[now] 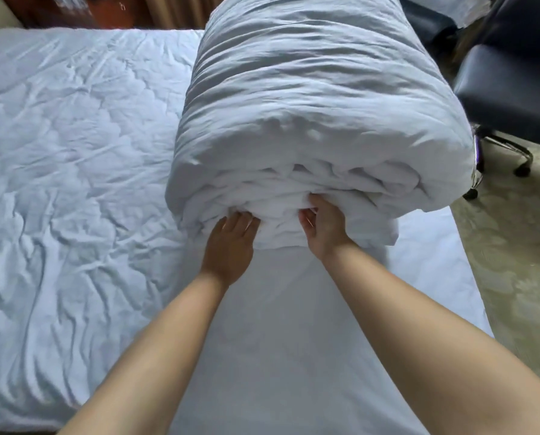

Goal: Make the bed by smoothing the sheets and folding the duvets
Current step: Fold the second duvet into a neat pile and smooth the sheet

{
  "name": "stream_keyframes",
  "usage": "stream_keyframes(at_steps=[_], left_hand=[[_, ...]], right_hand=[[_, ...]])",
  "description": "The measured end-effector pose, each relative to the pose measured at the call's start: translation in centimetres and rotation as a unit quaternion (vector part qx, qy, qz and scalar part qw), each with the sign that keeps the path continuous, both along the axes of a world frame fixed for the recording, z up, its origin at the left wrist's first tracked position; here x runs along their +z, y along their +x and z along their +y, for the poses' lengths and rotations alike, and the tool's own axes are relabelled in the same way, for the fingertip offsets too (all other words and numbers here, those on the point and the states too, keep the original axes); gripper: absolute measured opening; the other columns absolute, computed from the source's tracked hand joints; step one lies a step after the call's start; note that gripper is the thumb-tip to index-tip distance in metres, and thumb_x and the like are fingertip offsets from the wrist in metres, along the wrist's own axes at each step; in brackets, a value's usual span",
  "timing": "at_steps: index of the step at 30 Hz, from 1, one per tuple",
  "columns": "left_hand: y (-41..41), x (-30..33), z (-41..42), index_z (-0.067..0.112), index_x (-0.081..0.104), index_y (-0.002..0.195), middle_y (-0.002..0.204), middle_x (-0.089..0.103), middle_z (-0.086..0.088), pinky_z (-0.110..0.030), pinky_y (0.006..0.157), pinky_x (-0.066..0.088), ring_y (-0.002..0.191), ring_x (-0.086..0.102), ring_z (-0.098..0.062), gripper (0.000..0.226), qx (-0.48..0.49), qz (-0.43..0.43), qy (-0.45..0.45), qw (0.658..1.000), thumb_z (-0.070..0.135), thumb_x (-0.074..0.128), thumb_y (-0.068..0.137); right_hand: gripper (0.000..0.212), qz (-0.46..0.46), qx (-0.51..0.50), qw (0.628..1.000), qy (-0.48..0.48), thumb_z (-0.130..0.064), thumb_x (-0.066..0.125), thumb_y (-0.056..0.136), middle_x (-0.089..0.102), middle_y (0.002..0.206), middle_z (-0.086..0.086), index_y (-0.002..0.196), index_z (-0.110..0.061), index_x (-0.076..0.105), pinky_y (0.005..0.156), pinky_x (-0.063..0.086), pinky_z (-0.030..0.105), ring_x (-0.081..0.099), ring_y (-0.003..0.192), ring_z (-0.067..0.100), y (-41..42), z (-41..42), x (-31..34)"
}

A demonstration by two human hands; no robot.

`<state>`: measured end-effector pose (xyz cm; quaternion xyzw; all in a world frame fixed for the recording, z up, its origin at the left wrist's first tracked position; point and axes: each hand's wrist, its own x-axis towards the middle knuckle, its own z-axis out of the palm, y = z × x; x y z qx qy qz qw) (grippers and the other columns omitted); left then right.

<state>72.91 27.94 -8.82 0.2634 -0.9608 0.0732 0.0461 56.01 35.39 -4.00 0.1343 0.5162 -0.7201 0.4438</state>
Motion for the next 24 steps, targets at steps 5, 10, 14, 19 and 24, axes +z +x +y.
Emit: stream_keyframes(at_steps=[5,10,14,19,24], left_hand=[[-0.7,0.6,-0.4,0.008,0.055,0.115,0.103,0.064,-0.014,-0.037,0.065,0.052,0.090,0.065,-0.032,0.058,0.044,0.034,-0.023,0.998,0.010,0.076,0.061],[-0.4,0.7,0.2,0.009,0.064,0.084,0.082,0.062,-0.010,-0.030,0.053,0.043,0.063,0.057,-0.027,0.036,-0.112,-0.022,-0.086,0.990,-0.001,0.076,0.051],[-0.3,0.4,-0.1,0.006,0.048,0.136,0.140,0.048,-0.016,-0.031,0.057,0.042,0.085,0.063,-0.028,0.063,-0.075,-0.119,-0.026,0.990,0.003,0.065,0.075],[-1.9,-0.8,-0.1,0.016,-0.009,0.152,0.160,0.007,-0.003,-0.030,0.063,0.044,0.108,0.058,-0.026,0.086,0.097,-0.106,0.043,0.989,0.004,0.047,0.089],[-0.2,-1.8,-1.2,0.015,0.001,0.153,0.154,0.026,0.000,-0.029,0.062,0.040,0.097,0.061,-0.021,0.084,0.148,-0.160,0.079,0.973,0.010,0.052,0.086]], right_hand=[[0.031,0.102,0.123,0.986,0.039,-0.024,0.062,0.092,0.064,0.105,0.001,0.120,-0.009,0.059,0.072,0.051,0.020,0.063,0.092,0.011,0.3,-0.9,0.0],[0.026,0.015,0.191,0.981,-0.030,-0.018,0.055,0.096,0.062,0.111,0.008,0.119,-0.007,0.055,0.099,0.047,0.034,0.058,0.113,0.025,1.7,-2.1,1.5],[0.013,-0.031,0.132,0.987,-0.086,-0.004,0.045,0.098,0.061,0.087,0.009,0.094,-0.005,0.057,0.090,0.049,0.036,0.062,0.085,0.022,2.1,-3.3,4.0],[0.017,-0.071,0.093,0.983,-0.139,0.001,0.043,0.096,0.062,0.089,0.011,0.090,-0.005,0.057,0.089,0.050,0.039,0.061,0.092,0.025,2.4,-3.8,4.3],[0.018,-0.092,0.058,0.980,-0.164,0.004,0.043,0.095,0.063,0.088,0.011,0.091,-0.004,0.059,0.098,0.049,0.043,0.062,0.083,0.024,3.3,-4.7,4.2]])
